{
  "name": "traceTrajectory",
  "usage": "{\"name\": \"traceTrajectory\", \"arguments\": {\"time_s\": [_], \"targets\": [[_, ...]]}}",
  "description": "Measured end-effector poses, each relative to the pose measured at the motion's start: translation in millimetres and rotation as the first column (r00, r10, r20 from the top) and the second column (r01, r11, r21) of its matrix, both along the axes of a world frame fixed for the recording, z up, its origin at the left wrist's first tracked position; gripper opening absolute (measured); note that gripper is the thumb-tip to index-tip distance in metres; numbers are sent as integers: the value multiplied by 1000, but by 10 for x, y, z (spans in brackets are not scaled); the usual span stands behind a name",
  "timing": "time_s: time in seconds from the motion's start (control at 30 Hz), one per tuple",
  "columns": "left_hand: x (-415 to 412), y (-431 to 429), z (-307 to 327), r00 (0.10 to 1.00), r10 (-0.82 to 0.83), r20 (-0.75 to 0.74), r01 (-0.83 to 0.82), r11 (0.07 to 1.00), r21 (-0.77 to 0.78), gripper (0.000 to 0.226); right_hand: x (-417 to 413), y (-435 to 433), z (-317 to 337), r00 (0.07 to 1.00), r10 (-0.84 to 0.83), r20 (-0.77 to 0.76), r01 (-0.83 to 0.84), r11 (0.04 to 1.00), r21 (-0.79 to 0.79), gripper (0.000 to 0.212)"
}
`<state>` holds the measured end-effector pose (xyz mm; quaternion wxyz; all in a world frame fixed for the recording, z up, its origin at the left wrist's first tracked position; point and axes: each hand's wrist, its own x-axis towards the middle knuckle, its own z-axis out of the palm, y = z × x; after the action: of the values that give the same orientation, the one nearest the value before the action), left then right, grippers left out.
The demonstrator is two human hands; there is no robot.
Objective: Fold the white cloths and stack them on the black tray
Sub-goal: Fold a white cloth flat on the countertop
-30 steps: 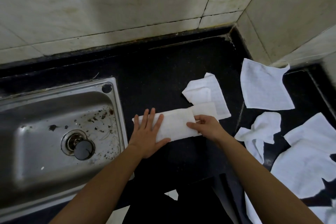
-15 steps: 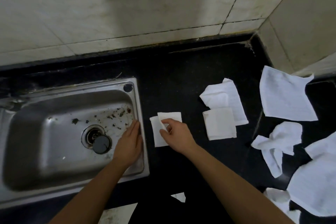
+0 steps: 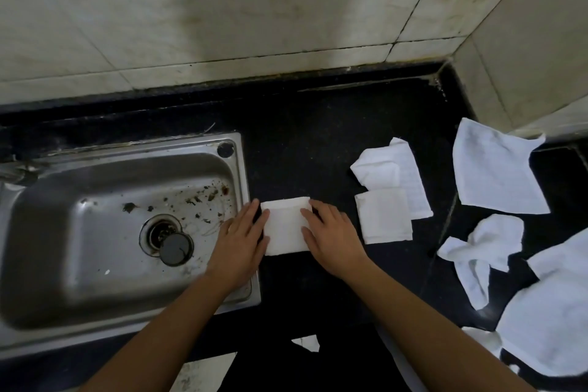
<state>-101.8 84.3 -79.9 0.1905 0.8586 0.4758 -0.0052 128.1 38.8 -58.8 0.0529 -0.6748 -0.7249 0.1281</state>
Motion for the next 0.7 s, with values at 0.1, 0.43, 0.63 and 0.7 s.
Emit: {"name": "traceTrajectory", "arguments": {"time_s": [0.1, 0.43, 0.63, 0.7], "targets": [[75, 54, 9, 992, -88, -89, 87, 996, -9, 64, 55, 13, -52, 989, 109, 98, -93, 983, -160, 68], [172, 159, -120, 931, -247, -270, 230, 969, -94, 89, 387, 39, -251, 949, 255, 184, -190, 931, -312, 78], [160, 195, -187, 930, -257, -262, 232, 965, -122, 90, 395, 74, -308, 950, 251, 183, -179, 924, -337, 79], [162, 193, -173, 935, -254, -248, 231, 966, -115, 91, 379, 66, -274, 952, 241, 188, -162, 920, -358, 79]]}}
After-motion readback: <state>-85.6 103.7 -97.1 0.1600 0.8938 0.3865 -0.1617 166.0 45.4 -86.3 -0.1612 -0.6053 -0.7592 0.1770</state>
